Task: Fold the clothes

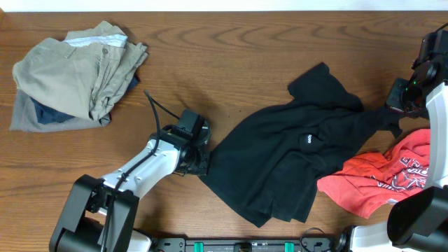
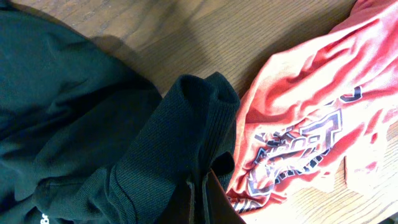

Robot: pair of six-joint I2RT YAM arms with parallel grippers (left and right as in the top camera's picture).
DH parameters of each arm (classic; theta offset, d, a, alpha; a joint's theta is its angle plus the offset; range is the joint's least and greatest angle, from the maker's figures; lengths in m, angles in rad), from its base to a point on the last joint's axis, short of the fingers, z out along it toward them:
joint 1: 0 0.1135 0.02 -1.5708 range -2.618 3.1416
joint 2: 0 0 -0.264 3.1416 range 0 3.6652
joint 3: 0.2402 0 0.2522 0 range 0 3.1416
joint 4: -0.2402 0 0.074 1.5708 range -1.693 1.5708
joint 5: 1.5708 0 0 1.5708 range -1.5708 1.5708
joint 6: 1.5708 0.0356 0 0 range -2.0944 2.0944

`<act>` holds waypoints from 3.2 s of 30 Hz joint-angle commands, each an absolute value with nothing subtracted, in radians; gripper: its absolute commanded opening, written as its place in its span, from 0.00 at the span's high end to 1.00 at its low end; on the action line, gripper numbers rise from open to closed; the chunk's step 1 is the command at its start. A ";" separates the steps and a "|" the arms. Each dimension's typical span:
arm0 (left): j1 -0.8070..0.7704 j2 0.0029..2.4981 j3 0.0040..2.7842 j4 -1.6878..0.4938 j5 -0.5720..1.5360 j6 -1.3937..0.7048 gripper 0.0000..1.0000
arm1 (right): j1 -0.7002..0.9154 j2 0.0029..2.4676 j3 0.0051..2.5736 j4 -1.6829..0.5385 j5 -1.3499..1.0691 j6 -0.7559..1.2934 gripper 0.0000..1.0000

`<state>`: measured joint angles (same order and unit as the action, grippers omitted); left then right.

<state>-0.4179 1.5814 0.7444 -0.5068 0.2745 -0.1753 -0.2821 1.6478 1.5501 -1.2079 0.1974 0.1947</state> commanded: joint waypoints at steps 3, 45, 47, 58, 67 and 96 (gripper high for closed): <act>-0.297 1.559 0.912 -0.529 0.122 -0.166 0.94 | -0.287 1.649 1.549 -1.171 0.139 0.205 0.99; -0.623 1.668 1.089 -0.470 0.469 -0.299 0.02 | -0.274 1.650 1.542 -1.195 -0.041 0.162 0.88; -0.651 1.711 1.089 -0.430 0.488 -0.334 0.02 | -0.274 1.650 1.542 -1.202 -0.030 0.156 0.88; -0.727 1.824 1.089 -0.170 0.547 -0.362 0.02 | -0.274 1.650 1.542 -1.208 -0.018 0.156 0.88; -0.765 1.832 1.089 -0.120 0.530 -0.374 0.06 | -0.274 1.650 1.542 -1.210 -0.019 0.156 0.88; -0.618 1.729 1.140 -0.051 0.496 -0.386 0.94 | -0.274 1.650 1.542 -1.223 -0.015 0.156 0.89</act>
